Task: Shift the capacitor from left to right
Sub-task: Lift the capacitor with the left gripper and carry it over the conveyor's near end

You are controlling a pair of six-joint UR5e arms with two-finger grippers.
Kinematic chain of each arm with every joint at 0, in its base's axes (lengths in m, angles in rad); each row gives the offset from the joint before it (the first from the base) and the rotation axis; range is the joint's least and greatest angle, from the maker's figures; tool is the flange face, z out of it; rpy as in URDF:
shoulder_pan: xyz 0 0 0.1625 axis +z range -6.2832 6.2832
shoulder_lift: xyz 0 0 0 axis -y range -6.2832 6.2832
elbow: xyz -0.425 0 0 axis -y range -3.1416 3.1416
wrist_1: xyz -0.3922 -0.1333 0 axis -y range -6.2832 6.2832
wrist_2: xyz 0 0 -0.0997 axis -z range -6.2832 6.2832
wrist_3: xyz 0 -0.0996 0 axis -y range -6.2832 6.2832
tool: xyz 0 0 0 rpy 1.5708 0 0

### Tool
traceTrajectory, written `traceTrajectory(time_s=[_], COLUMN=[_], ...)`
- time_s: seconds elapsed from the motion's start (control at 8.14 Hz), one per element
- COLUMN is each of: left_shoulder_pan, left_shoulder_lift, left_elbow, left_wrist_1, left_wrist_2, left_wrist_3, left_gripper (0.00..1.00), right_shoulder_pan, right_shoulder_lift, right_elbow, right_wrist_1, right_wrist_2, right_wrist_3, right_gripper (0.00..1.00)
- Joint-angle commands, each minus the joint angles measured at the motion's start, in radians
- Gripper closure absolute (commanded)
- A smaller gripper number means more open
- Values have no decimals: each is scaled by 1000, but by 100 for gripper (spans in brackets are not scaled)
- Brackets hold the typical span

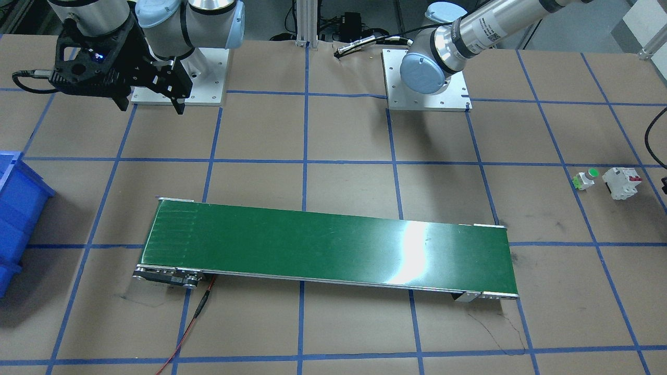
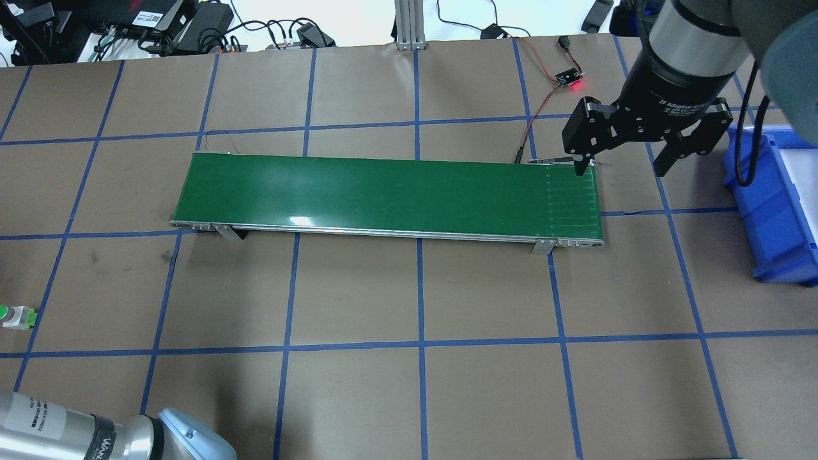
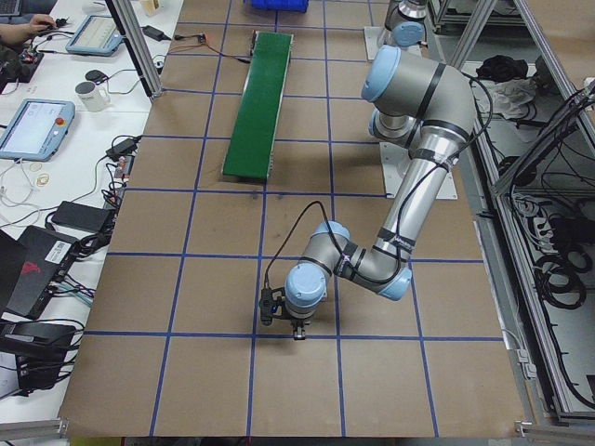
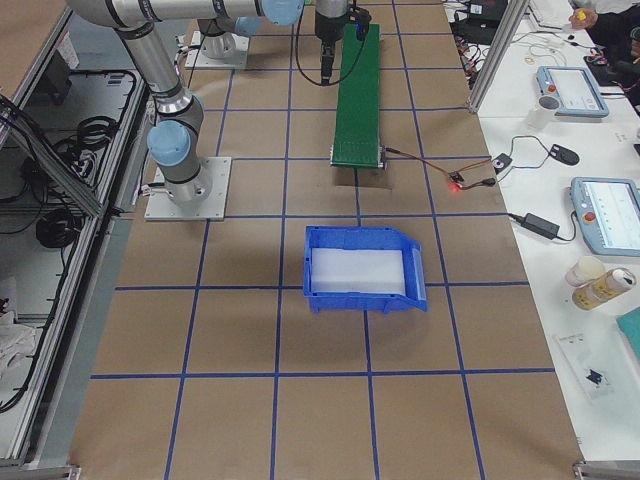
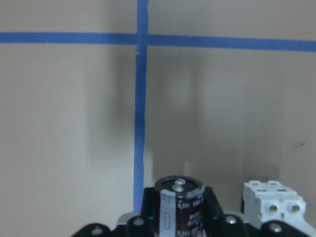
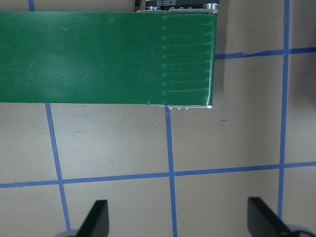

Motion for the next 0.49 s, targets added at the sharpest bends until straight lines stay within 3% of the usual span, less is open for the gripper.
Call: traceTrajectory(time_s=[0.0,0.37], left_shoulder_pan=[-50,-284], left_shoulder_lift=[105,246], left_elbow=[20,19], left_wrist_1=[-99,-254], left_wrist_2=[-1,14], left_wrist_3=[-84,-291], left_gripper=[100,100], right_shoulder_pan=[-1,-1], right_shoulder_lift=[1,4], right_elbow=[0,0], right_wrist_1=[0,0], right_wrist_2=[0,0], right_wrist_3=[0,0], right_gripper=[0,0])
